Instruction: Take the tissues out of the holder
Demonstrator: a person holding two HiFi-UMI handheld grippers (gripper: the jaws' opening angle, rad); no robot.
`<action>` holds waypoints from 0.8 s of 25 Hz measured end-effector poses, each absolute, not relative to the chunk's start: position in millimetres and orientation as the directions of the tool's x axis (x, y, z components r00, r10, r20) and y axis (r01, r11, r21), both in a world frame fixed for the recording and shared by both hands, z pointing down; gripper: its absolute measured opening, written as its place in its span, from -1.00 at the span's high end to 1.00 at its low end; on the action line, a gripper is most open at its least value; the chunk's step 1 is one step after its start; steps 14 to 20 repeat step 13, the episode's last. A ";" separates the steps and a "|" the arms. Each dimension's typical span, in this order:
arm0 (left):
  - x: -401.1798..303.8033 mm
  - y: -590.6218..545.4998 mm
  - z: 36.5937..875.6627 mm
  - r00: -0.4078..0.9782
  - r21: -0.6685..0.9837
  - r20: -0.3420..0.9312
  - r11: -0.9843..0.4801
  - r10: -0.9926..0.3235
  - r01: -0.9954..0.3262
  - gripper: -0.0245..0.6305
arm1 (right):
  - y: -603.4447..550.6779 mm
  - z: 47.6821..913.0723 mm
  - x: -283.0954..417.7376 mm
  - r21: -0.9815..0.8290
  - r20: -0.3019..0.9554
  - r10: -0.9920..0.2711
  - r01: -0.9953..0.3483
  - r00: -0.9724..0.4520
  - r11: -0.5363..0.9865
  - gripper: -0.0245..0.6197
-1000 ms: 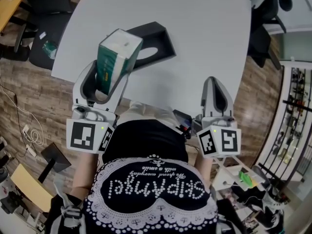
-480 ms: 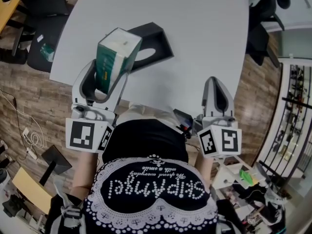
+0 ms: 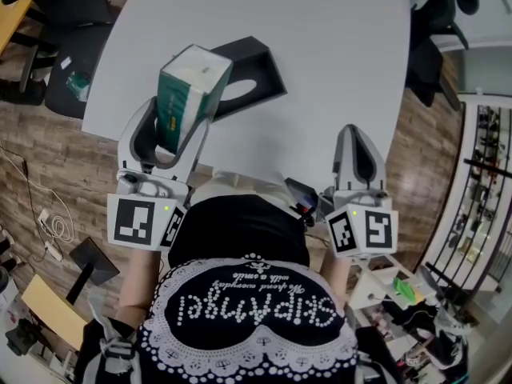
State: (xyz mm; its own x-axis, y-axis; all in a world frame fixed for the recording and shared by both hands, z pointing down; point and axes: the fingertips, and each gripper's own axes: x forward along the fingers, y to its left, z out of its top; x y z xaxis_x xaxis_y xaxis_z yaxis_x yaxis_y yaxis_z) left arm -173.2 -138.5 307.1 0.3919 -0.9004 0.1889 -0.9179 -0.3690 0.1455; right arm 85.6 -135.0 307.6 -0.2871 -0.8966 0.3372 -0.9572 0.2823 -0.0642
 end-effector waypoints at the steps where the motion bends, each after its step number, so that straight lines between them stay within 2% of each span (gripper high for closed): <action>1: -173.4 -138.8 307.3 0.392 0.146 0.190 -0.369 -0.900 -0.918 -0.11 | -135.3 307.9 85.4 -0.064 0.338 -0.896 -0.957 -0.287 0.282 0.82; 20: -176.9 -146.1 308.9 0.401 0.153 0.193 -0.376 -0.896 -0.914 -0.11 | -142.0 305.2 77.3 -0.057 0.341 -0.893 -0.954 -0.295 0.293 0.82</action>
